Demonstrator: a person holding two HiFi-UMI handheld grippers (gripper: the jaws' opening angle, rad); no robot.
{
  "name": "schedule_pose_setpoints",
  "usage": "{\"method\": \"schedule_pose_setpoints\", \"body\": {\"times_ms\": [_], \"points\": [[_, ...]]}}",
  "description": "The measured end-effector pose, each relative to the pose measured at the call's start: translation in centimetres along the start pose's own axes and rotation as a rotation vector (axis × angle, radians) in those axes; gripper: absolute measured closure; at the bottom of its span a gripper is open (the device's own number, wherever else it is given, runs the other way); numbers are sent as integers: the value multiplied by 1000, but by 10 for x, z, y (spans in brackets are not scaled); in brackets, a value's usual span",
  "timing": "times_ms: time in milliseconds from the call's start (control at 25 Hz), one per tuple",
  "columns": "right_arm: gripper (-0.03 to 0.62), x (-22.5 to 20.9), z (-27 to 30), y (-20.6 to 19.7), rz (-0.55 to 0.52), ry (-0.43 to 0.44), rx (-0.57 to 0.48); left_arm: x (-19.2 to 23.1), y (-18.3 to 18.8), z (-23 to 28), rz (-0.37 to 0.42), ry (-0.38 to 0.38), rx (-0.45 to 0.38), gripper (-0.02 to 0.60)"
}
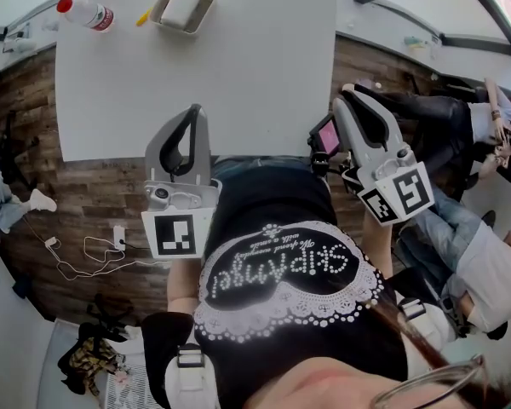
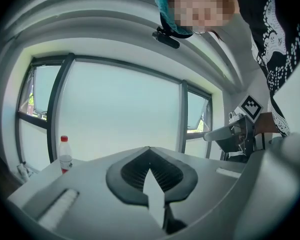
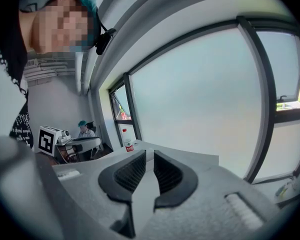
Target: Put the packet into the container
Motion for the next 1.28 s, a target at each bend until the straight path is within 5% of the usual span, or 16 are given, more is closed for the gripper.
{"method": "schedule_pose_setpoints", "body": {"times_ms": [240,560,1280], "points": [[545,5,3,-5,15,17,5,-3,-13,-1,-61,8,27,581],[542,17,6,-11,31,73,18,2,-12,-4,-61,24,20,581],[536,6,-1,-11,57,46,-4,-5,-9,13,-61,-45,25,581]]}}
Point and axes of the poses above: the fingertips, and each gripper's own axes: z forward along the fingers, x to its left, y out of its top, the point moved 6 cm from there along -z, backward along the fingers, and after that the axes turned 13 degrees about x, right-handed, at the moved point
